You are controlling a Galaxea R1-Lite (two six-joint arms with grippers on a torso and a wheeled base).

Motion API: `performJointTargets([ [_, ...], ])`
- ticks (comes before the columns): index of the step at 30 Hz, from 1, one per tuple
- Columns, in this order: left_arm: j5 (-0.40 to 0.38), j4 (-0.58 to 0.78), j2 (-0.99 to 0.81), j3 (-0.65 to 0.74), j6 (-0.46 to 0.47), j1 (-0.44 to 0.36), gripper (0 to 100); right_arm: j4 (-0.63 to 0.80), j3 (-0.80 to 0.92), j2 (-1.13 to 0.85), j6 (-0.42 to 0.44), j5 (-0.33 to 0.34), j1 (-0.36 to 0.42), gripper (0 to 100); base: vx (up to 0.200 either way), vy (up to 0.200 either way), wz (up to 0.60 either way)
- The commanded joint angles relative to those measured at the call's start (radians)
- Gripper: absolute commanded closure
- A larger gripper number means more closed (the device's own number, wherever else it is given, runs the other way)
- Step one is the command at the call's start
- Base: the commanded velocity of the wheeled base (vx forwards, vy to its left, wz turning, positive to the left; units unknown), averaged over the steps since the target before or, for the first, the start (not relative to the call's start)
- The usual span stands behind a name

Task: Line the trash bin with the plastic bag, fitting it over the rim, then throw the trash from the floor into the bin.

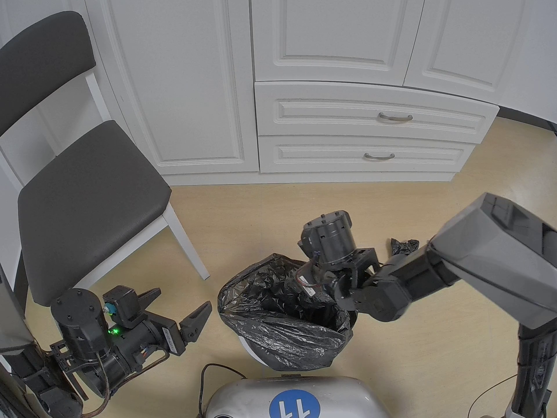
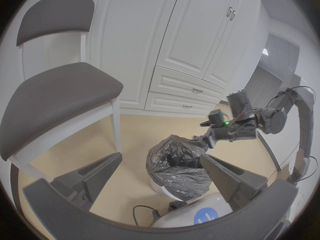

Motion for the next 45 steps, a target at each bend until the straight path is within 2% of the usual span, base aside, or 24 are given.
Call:
performJointTargets([
  [1, -0.002, -0.036, 0.112, 0.018, -0.03, -0.021, 0, 0.009, 0.201, -0.202, 0.05, 0.004, -0.008, 0, 0.0, 0.0, 0.0],
  [2, -0.008, -0.034, 0.123, 0.013, -0.039, -0.027, 0, -0.001, 0.275, -0.231, 0.08, 0.015, -0.011, 0, 0.0, 0.0, 0.0],
  [4, -0.008, -0.034, 0.123, 0.013, -0.039, -0.027, 0, -0.001, 0.275, -0.231, 0.08, 0.015, -0.011, 0, 0.0, 0.0, 0.0],
  [5, -0.051, -0.031, 0.181, -0.018, -0.042, -0.027, 0, -0.037, 0.346, -0.231, 0.129, 0.012, -0.018, 0, 0.0, 0.0, 0.0],
  [10, -0.059, 0.0, 0.333, -0.136, -0.025, -0.018, 0, -0.044, 0.378, -0.188, 0.189, 0.009, -0.023, 0, 0.0, 0.0, 0.0],
  [17, -0.06, 0.434, 0.351, -0.452, -0.038, 0.049, 0, -0.052, 0.361, -0.061, 0.264, 0.015, 0.002, 0, 0.0, 0.0, 0.0],
  [24, -0.024, 0.662, 0.388, -0.645, -0.042, 0.069, 0, -0.129, 0.332, 0.033, 0.277, 0.012, 0.002, 0, 0.0, 0.0, 0.0],
  [29, 0.021, 0.676, 0.451, -0.677, -0.038, 0.08, 0, -0.126, 0.367, 0.031, 0.267, 0.018, 0.006, 0, 0.0, 0.0, 0.0],
  [36, 0.024, 0.698, 0.459, -0.645, -0.019, 0.083, 0, -0.124, 0.41, 0.02, 0.249, 0.018, 0.021, 0, 0.0, 0.0, 0.0],
  [45, 0.012, 0.678, 0.419, -0.473, -0.004, 0.088, 0, -0.124, 0.49, -0.015, 0.238, 0.018, 0.072, 0, 0.0, 0.0, 0.0],
])
